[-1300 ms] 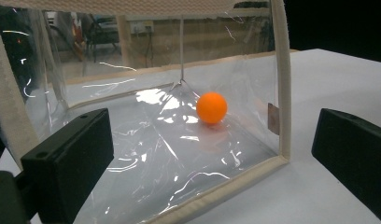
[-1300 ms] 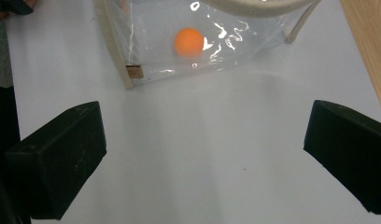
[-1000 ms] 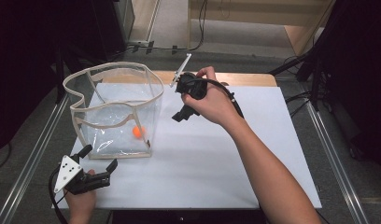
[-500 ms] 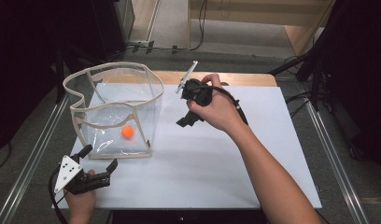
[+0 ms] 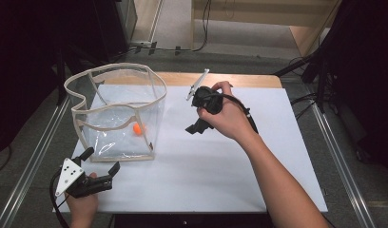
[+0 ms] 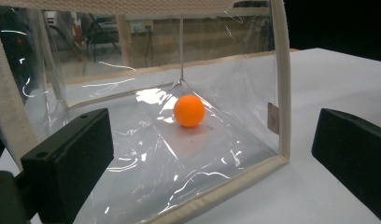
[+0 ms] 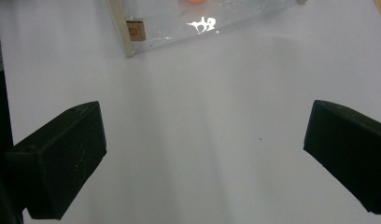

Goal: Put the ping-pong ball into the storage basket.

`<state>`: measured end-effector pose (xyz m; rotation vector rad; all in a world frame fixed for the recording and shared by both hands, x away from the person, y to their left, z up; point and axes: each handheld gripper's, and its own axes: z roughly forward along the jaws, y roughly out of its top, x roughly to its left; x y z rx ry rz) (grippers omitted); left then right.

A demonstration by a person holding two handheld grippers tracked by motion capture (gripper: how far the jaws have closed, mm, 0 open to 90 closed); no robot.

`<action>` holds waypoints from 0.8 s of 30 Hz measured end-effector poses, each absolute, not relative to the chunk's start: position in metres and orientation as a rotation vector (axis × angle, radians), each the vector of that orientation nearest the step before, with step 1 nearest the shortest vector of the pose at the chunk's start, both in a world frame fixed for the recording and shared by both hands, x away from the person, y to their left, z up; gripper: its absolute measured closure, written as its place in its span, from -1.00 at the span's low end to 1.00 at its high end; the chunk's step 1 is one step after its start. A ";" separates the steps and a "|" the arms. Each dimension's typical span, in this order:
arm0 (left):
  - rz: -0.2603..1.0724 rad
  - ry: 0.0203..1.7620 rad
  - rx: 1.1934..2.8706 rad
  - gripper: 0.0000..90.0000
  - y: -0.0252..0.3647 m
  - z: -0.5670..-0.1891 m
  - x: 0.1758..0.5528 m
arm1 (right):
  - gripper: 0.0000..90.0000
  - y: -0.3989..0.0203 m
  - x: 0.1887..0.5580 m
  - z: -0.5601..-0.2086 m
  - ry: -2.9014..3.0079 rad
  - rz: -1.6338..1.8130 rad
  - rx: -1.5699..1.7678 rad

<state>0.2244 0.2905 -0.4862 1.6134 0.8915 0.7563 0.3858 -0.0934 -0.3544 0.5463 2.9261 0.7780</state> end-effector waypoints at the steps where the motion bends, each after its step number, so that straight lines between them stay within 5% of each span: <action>1: 0.756 0.891 1.614 -1.00 0.291 -0.486 0.224 | -1.00 -0.094 0.384 -0.355 2.925 0.766 0.563; 24: 0.756 0.893 1.614 -1.00 0.290 -0.486 0.224 | -1.00 -0.121 0.372 -0.375 2.911 0.807 0.587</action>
